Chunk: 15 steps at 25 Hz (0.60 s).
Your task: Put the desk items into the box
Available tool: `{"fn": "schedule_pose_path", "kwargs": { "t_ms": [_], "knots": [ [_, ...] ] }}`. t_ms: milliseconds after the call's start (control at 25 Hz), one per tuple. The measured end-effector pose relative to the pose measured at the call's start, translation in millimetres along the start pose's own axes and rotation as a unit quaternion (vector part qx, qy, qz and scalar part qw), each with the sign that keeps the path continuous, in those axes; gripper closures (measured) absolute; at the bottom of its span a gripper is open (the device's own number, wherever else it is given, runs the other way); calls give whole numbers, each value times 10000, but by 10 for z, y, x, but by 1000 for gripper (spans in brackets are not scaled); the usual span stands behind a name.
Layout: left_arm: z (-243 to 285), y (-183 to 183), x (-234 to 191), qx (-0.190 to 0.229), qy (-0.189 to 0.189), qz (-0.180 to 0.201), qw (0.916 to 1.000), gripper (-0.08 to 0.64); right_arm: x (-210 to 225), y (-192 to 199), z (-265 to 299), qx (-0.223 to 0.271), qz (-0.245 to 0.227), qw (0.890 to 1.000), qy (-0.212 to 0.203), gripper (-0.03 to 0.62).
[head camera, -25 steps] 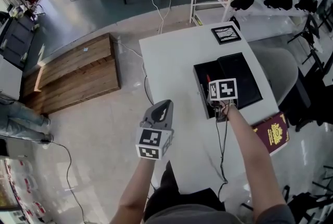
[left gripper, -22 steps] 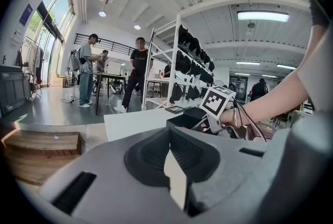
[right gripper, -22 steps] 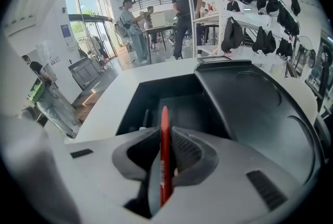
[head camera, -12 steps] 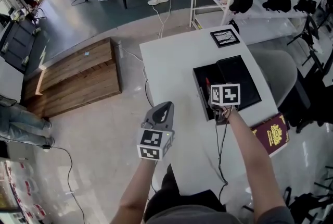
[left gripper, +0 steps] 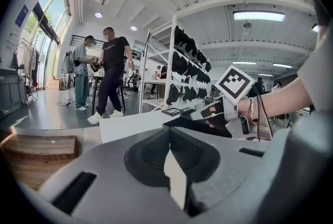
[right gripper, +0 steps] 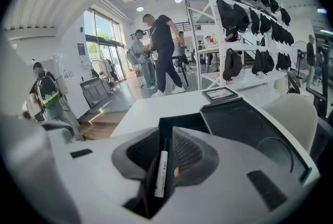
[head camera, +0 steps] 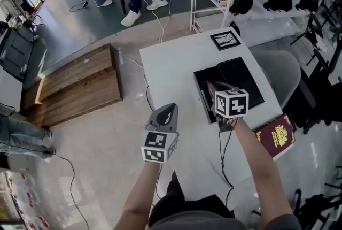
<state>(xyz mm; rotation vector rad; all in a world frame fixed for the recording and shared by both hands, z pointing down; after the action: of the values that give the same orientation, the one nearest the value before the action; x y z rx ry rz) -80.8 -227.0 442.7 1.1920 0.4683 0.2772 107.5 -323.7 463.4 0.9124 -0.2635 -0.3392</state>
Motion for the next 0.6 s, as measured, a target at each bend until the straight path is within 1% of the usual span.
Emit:
{"fn": "schedule_pose_path", "kwargs": {
  "t_ms": [120,320,600],
  "knots": [
    [5,-19,-11,-3,5,-19,10000,554,-93,-74,-146,239,-33,9997,-100,523],
    [15,-41,-15,31,24,-20,10000,554,-245,-134,-386,567,-147,9980,-232,531],
    [-24,-64,-19,35,46,26,10000,554,-393,-128,-734,943,0,9952,-257,540]
  ]
}}
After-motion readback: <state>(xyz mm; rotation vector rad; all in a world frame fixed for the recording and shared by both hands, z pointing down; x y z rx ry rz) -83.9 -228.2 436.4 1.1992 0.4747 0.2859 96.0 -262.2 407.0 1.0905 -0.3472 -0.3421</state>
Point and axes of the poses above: the fingertips, and each gripper's own axes: z forward along the fingers, x to its right, y out of its underside, the point moved 5 cm from there along -z, backward along the fingers, and after that the axes turned 6 degrees about -z, right-handed, at the moved point
